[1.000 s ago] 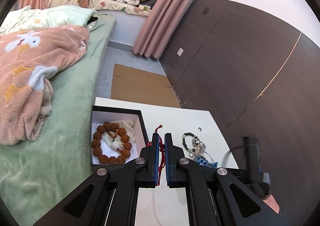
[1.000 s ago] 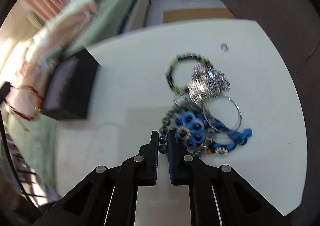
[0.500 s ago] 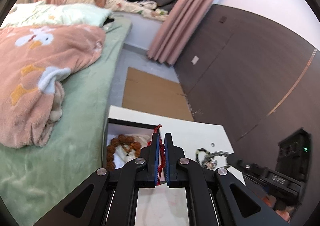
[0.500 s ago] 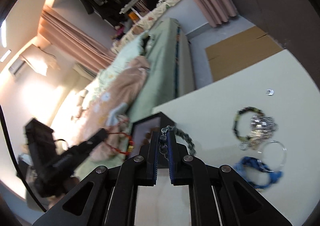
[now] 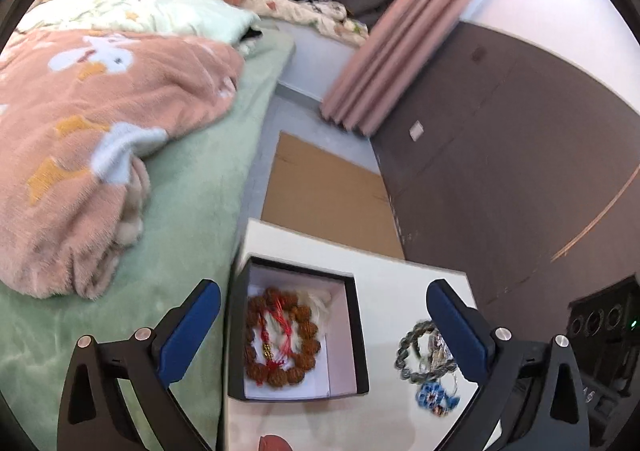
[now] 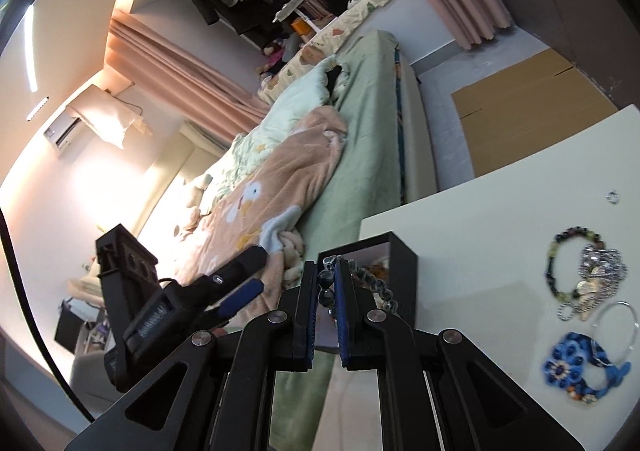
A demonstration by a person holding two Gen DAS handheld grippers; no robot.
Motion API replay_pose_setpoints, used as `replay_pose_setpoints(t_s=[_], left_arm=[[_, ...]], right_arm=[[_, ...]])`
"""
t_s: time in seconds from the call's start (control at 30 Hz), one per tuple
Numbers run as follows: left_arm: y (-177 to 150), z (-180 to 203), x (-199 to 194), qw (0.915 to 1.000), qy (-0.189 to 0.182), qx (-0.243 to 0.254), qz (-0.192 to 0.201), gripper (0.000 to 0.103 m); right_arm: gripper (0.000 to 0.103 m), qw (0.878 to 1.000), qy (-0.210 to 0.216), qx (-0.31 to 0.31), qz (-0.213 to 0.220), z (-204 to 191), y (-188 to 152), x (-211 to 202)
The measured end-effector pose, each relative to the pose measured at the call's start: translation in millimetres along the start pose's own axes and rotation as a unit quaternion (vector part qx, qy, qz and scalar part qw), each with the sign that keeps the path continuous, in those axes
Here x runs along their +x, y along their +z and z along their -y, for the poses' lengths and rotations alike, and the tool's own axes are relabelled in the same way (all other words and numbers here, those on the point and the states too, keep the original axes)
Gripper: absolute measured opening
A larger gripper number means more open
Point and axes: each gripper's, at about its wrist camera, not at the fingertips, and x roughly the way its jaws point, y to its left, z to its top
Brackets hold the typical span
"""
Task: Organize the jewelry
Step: 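Release the red bracelet into the box with the left gripper while the right gripper drops the grey bracelet in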
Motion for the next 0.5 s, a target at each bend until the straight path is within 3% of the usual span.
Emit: replay_pose_setpoints(t_s=[0.23,0.3,0.33,0.37,0.4,0.43,0.47,0.5], left_arm=[[9.7,-13.4,-7.0,0.9997,0.011,-0.016,0.015,0.103],[11.2,-17.7,-7.1,0.9995,0.015,-0.022,0.015,0.103],[12.0,-19.9,-7.2,0.9995,0.016,-0.025,0.015,0.103],[12.7,-21.9,-7.5,0.9994,0.017,-0.027,0.015,0.103],[12.5,-24.2,-7.8,0.9993,0.018,-0.029,0.016,0.103],[12.6,-25.6,-8.2,0.9992,0.018,-0.032,0.015,0.103],[12.7,-26.2,-8.6,0.9992,0.018,-0.033,0.015,0.103],[12.8,-26.5,-9.0,0.9992,0.016,-0.034,0.014,0.103]], right_arm=[[0.01,1.0,0.013,-0.007,-0.018,-13.4,3.0,29.1],[0.011,0.999,0.014,-0.003,-0.05,-15.2,2.7,45.0],[0.021,0.998,0.016,0.002,-0.064,-13.3,2.1,49.1],[0.043,0.997,0.017,0.008,-0.076,-10.3,1.1,54.0],[0.056,0.997,0.012,0.011,-0.076,-8.0,-0.3,54.7],[0.078,0.997,0.005,0.011,-0.073,-6.6,-1.1,53.3],[0.085,0.998,-0.001,0.012,-0.069,-5.4,-1.0,51.0],[0.085,0.998,-0.003,0.013,-0.065,-3.6,-0.3,46.6]])
